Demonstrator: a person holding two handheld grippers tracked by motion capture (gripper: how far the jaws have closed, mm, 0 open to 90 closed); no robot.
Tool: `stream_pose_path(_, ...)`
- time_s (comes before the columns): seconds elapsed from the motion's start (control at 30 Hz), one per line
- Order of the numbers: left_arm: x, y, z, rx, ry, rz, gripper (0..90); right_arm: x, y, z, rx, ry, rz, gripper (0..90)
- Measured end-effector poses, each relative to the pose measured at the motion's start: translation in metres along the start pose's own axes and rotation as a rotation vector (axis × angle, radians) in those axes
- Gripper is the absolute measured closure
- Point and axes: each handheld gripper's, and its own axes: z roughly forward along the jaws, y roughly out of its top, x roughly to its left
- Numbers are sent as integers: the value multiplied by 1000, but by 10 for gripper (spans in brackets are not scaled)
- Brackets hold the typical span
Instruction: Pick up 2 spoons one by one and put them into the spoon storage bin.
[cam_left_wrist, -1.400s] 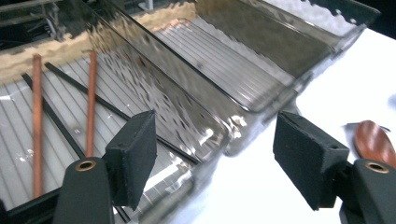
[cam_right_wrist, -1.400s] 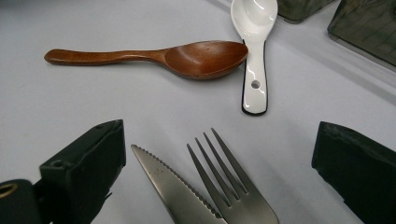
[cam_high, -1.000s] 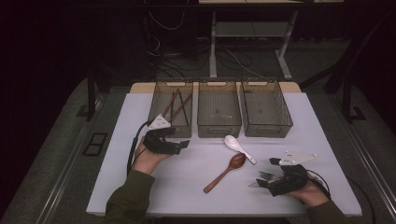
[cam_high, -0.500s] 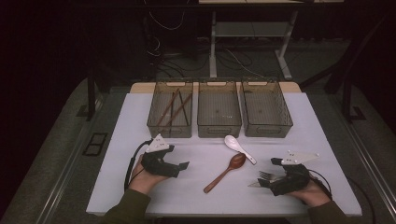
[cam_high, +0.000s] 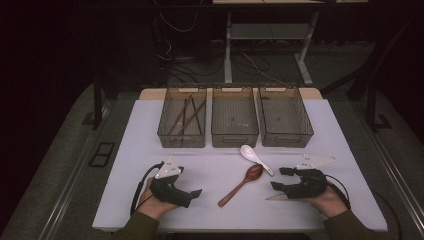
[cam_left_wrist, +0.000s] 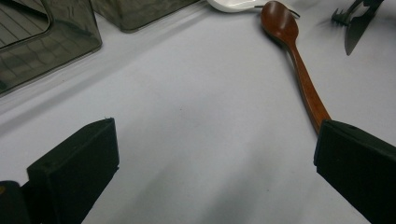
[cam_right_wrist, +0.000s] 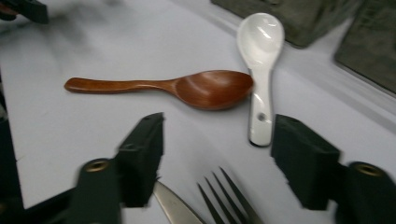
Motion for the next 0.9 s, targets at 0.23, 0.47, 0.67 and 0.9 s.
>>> stream_pose_path(0.23, 0, 0, -1, -4, -6, 5, 0, 19, 17, 28, 50, 81, -61, 719)
stream_pose_path(0.47, -1, 0, 1, 12, -18, 18, 0, 34, 26, 54, 95, 141, -116, 892)
stream_pose_path(0.67, -1, -1, 2, 18, -26, 20, 0, 40, 29, 70, 110, 175, -142, 895)
stream_pose_path(0.9, 0, -1, 3, 33, -32, 27, 0, 47, 33, 84, 126, 191, -167, 895)
